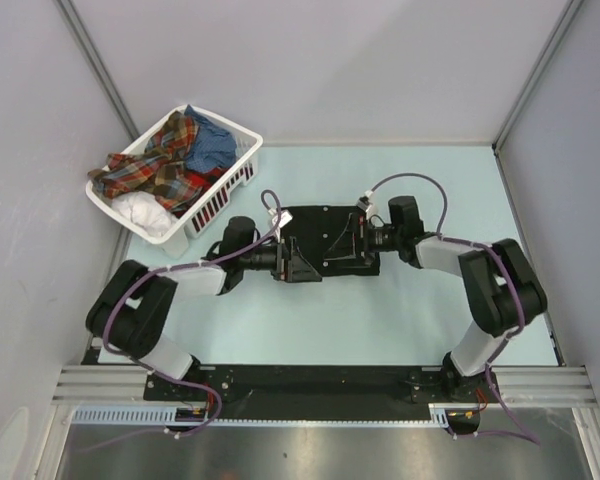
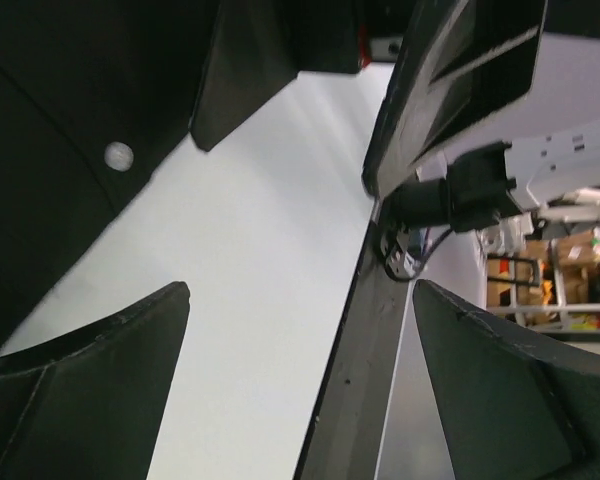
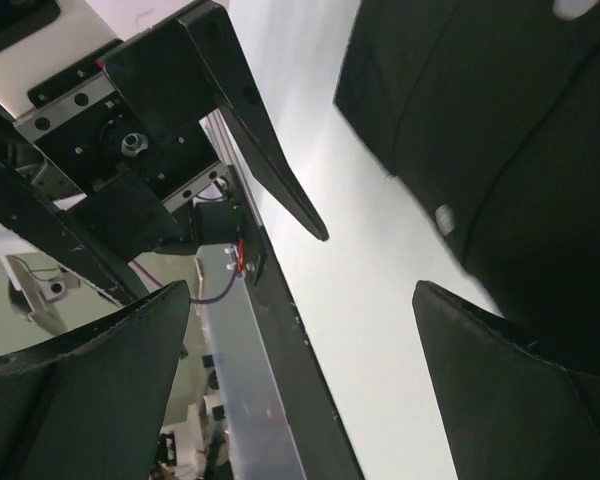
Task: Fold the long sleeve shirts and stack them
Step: Fold the shirt
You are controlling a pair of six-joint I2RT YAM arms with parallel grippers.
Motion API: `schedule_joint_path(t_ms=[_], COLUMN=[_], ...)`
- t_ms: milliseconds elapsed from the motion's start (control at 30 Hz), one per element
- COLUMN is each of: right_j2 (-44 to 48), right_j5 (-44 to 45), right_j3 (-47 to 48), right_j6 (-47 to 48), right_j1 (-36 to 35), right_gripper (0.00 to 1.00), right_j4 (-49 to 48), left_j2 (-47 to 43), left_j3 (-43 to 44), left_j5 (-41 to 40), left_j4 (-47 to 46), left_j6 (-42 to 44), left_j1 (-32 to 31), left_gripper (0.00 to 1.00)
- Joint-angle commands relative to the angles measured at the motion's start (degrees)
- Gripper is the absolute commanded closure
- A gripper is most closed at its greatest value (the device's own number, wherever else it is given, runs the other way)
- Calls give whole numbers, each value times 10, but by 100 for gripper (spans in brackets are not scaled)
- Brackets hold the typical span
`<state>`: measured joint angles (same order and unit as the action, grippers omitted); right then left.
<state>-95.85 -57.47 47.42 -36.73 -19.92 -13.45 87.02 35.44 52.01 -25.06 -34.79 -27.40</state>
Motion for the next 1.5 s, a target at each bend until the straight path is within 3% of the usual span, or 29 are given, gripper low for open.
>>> schedule_joint_path(t_ms=[0, 133, 300, 400, 533, 667, 733, 867, 933, 1100, 1200, 1333, 1467], right_j2=[-90, -179, -224, -202, -90, -51, -64, -167, -207, -282, -278, -225, -235], right_j5=[-38, -49, -57, -69, -87, -68, -60, -46, -45, -35, -40, -55, -36], right_j3=[-5, -23, -56, -66, -51, 6, 35, 72, 86, 137, 147, 174, 217], right_j6=[-77, -141, -142, -108, -105, -79, -75, -78, -87, -60, -28, -20, -129], right_j1=[0, 27, 81, 109, 110, 91, 81, 80, 89, 135, 153, 154, 120], right_gripper=[0, 0, 0, 0, 0, 0, 0, 1, 1, 1, 1, 0, 0], right_j4=[-173, -285, -293, -247, -179, -133, -137, -164, -183, -151, -113, -71, -193], left_j2=[86, 191, 284, 269, 160, 46, 51, 152, 220, 291, 288, 209, 189], left_j3=[-10, -24, -50, -85, -106, -46, 8, 76, 87, 94, 74, 74, 160], left_j5=[-8, -29, 12, 42, 106, 65, 23, -53, -69, -81, -75, -35, -73], left_j4=[-223, -270, -275, -272, -272, -172, -128, -133, -174, -171, -138, -113, -108], left_j6=[-134, -147, -127, -99, -93, -65, -53, -102, -147, -134, -108, -37, -49], left_j1=[12, 42, 103, 124, 118, 76, 66, 59, 67, 94, 121, 112, 71], left_gripper=[1, 1, 1, 1, 1, 1, 1, 1, 1, 5, 9, 6, 3])
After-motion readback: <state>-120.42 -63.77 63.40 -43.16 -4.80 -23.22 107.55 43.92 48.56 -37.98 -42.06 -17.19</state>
